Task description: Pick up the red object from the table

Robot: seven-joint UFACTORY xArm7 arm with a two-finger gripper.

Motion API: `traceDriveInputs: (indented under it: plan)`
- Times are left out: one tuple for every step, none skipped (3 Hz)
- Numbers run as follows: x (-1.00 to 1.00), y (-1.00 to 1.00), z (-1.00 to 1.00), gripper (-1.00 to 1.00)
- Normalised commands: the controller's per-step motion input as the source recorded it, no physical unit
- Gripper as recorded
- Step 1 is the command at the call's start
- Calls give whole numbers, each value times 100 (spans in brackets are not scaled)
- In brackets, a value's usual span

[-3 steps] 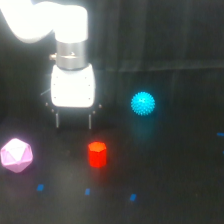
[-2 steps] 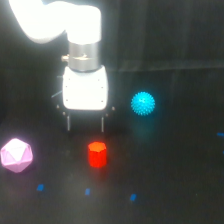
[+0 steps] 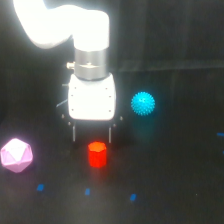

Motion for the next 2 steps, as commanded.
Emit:
traceDriveInputs:
  plan:
    - [-34, -44, -44, 54]
    - [63, -35, -15, 63]
